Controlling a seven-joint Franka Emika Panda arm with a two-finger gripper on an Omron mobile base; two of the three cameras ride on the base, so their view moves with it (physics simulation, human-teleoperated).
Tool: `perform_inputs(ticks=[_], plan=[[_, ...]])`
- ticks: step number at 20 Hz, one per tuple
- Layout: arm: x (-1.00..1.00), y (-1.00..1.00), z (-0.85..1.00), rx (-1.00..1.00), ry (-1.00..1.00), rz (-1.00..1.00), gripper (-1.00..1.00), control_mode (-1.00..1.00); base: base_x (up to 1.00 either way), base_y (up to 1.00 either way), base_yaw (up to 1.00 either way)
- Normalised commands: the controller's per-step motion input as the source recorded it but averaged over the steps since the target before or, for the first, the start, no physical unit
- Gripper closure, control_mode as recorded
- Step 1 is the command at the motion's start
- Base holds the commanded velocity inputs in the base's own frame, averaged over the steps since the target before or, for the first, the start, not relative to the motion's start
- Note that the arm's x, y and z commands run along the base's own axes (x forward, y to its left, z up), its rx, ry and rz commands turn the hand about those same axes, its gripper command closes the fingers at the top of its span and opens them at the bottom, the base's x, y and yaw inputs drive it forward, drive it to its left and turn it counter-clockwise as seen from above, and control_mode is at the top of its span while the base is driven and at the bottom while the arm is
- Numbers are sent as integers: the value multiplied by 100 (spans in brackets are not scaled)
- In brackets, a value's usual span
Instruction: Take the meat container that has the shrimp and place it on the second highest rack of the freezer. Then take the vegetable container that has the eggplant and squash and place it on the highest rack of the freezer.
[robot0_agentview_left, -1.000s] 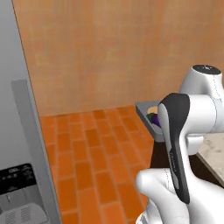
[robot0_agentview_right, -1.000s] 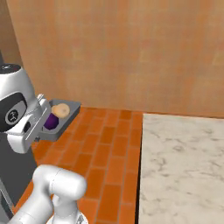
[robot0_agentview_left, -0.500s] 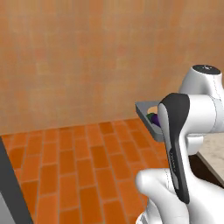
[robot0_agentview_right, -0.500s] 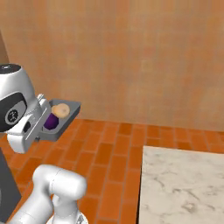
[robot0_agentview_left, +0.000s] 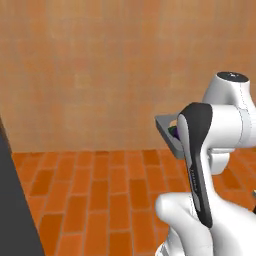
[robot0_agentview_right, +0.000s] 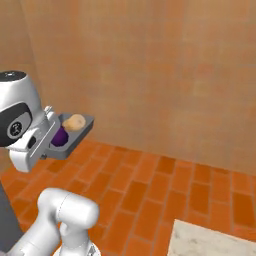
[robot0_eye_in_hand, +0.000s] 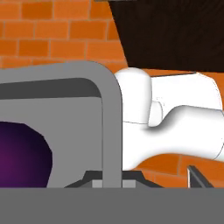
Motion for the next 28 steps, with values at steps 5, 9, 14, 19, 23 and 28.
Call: perform_inputs(ticks=[5, 9, 14, 19, 23, 28], plan=[[0, 0, 0, 0, 0, 0, 100, 100, 0, 0, 80], [0, 0, 0, 0, 0, 0, 100, 100, 0, 0, 87], [0, 0, 0, 0, 0, 0, 100, 100, 0, -1, 87], [0, 0, 0, 0, 0, 0, 100, 100, 0, -9, 81], [0, 0, 0, 0, 0, 0, 100, 100, 0, -16, 80], [0, 0, 0, 0, 0, 0, 100, 100, 5, -22, 77]])
